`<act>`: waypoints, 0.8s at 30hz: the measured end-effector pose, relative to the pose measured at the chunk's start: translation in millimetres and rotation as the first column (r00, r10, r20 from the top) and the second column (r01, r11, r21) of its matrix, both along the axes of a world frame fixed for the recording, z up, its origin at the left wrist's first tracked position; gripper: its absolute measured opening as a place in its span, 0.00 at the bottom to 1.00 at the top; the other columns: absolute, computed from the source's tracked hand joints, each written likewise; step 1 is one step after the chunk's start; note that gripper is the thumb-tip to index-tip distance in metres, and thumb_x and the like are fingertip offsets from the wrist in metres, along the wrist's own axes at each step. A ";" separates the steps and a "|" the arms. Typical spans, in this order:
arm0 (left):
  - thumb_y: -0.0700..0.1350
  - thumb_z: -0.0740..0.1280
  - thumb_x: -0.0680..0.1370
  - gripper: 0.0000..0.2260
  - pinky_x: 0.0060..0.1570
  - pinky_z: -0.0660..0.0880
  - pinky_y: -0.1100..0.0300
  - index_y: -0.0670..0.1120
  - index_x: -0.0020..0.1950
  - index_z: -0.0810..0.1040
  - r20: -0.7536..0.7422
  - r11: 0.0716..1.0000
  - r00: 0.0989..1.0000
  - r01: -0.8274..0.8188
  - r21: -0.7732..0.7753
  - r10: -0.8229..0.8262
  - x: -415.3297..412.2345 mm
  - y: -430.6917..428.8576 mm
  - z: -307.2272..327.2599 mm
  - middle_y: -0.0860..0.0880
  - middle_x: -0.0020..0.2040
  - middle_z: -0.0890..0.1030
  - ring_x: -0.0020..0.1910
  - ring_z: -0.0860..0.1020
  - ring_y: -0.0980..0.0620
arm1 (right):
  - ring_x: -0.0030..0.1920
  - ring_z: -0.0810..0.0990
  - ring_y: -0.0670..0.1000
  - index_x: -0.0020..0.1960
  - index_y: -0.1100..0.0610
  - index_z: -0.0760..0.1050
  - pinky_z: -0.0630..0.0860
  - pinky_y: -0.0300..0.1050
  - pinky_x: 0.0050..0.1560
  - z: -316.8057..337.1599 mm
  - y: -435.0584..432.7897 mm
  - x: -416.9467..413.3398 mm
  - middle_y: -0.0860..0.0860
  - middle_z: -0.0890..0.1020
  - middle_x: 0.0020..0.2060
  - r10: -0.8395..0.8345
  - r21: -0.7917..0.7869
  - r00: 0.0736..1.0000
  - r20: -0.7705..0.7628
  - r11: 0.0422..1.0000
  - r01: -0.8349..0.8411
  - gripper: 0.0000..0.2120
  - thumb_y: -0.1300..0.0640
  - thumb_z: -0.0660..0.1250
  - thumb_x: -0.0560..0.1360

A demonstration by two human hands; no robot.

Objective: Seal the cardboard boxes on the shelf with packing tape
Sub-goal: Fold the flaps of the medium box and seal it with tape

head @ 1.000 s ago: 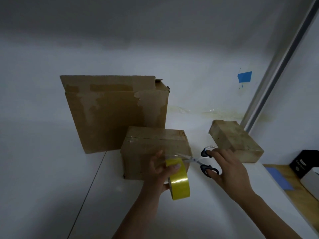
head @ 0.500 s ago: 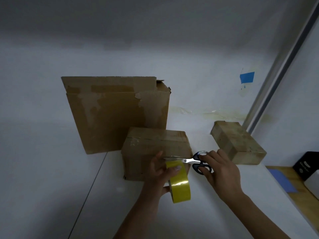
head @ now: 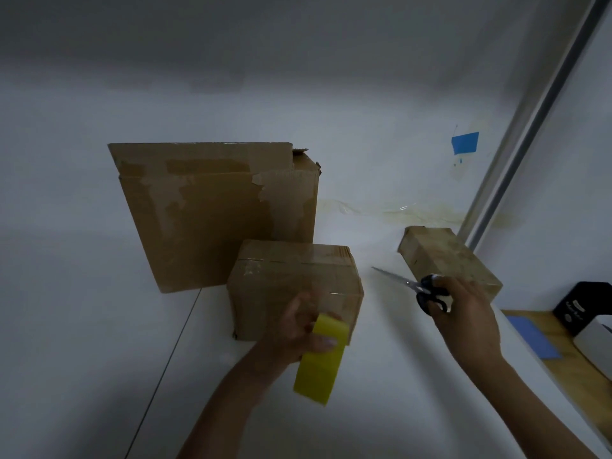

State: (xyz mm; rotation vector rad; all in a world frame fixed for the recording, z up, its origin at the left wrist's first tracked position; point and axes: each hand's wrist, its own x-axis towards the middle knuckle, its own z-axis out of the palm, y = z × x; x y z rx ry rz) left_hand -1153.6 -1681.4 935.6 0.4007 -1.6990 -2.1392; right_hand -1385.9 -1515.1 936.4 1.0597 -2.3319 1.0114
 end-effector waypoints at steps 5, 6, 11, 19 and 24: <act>0.51 0.76 0.49 0.37 0.34 0.79 0.60 0.47 0.57 0.73 0.055 0.992 0.992 -0.114 0.058 0.111 -14.7 -6.4 6.1 0.47 0.50 0.79 0.44 0.81 0.50 | 0.32 0.75 0.45 0.39 0.53 0.75 0.69 0.38 0.32 -33.8 9.1 -13.5 0.46 0.81 0.34 -0.180 0.353 0.917 0.355 0.934 0.047 0.10 0.52 0.76 0.70; 0.51 0.75 0.50 0.36 0.35 0.78 0.59 0.47 0.57 0.74 0.073 0.990 0.991 -0.119 0.069 0.114 -16.8 -7.1 3.6 0.46 0.51 0.79 0.45 0.80 0.49 | 0.31 0.74 0.43 0.37 0.54 0.75 0.67 0.36 0.30 -38.7 11.4 -12.1 0.45 0.79 0.32 -0.197 0.403 0.921 0.337 0.914 0.048 0.11 0.51 0.76 0.69; 0.51 0.75 0.50 0.32 0.35 0.78 0.59 0.47 0.54 0.79 0.131 0.990 0.986 -0.118 0.082 0.107 -18.0 -5.4 -14.5 0.47 0.48 0.80 0.41 0.81 0.52 | 0.37 0.79 0.41 0.35 0.59 0.77 0.72 0.33 0.36 -57.9 21.3 -7.9 0.42 0.84 0.39 -0.163 0.447 0.882 0.442 0.893 -0.059 0.13 0.54 0.79 0.66; 0.52 0.75 0.53 0.27 0.36 0.80 0.57 0.54 0.52 0.83 -0.005 0.950 0.951 -0.309 0.032 0.310 30.2 -16.8 -4.8 0.49 0.46 0.84 0.41 0.83 0.49 | 0.33 0.79 0.47 0.38 0.55 0.79 0.73 0.35 0.33 -58.8 18.5 -3.6 0.48 0.79 0.32 -0.316 0.695 0.864 0.392 0.717 -0.053 0.11 0.48 0.73 0.70; 0.57 0.72 0.60 0.25 0.40 0.80 0.49 0.55 0.56 0.81 -0.135 0.778 0.768 -0.627 0.041 0.626 71.6 -41.1 9.0 0.47 0.52 0.83 0.46 0.83 0.46 | 0.53 0.79 0.53 0.61 0.57 0.71 0.71 0.42 0.45 -48.8 -1.0 8.0 0.53 0.79 0.51 -0.286 0.628 0.892 0.350 0.778 0.003 0.25 0.42 0.71 0.72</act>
